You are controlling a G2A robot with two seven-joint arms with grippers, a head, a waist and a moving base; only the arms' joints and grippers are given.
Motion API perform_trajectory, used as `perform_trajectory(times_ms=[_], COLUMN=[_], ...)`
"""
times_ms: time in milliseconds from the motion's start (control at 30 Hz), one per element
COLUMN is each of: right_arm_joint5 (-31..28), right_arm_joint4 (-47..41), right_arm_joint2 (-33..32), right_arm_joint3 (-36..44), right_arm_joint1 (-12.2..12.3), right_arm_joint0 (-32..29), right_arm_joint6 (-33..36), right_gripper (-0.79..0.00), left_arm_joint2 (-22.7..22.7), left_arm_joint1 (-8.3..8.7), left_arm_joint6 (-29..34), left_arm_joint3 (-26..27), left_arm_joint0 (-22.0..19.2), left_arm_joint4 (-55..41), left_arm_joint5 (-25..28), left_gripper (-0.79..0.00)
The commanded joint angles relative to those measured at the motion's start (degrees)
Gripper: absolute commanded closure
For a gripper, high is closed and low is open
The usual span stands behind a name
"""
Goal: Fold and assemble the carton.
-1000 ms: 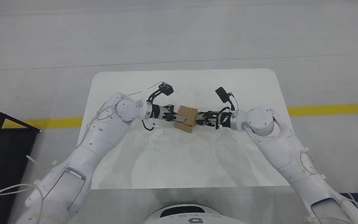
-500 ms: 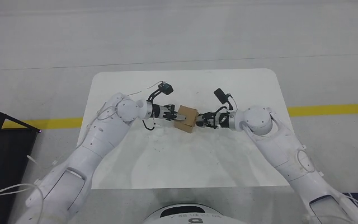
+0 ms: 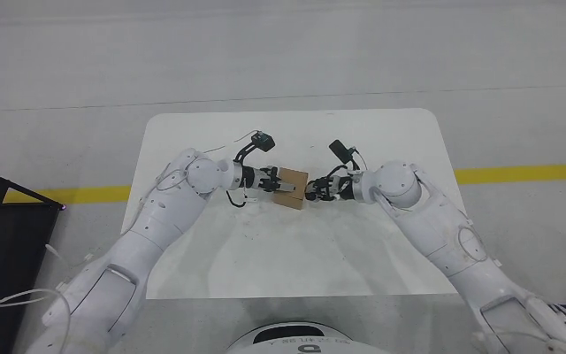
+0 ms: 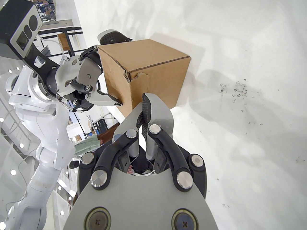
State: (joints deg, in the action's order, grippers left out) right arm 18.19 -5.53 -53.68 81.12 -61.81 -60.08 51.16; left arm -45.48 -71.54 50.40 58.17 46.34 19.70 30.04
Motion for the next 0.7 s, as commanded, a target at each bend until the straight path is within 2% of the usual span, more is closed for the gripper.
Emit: perform_trajectory(times_ms=[0,533,600,667], right_arm_joint5=[-0.1,0.0,0.0,0.8], right_arm_joint4=[-0.1,-0.9,-1.0,-0.8], right_arm_joint2=[0.0,0.7,-0.6,-2.6], right_arm_joint3=[0.1,-2.3,-1.6,0.0], right_arm_joint1=[-0.1,-0.7,-0.4,0.2], right_arm_joint0=[0.0,1.5,0.6,-1.1], right_arm_joint6=[-0.3,0.4,-0.6,-2.1], right_gripper=[0.000,0.000,0.000,-0.135], left_arm_joint2=[0.0,-0.3,-0.7,-1.8], left_arm_joint1=[-0.02,0.02,0.12,0.34], left_arm_joint6=[-0.1,-0.6,-1.0,-2.2], left_arm_joint3=[-0.1,-0.4,0.0,0.6], left_arm_joint0=[0.0,0.2,0.2,0.3], left_arm_joint4=[0.0,-0.5,-0.8,-2.0], left_arm_joint5=[0.1,0.4,0.9,1.6], left_gripper=[-0.597,-0.597,-0.640,-0.757])
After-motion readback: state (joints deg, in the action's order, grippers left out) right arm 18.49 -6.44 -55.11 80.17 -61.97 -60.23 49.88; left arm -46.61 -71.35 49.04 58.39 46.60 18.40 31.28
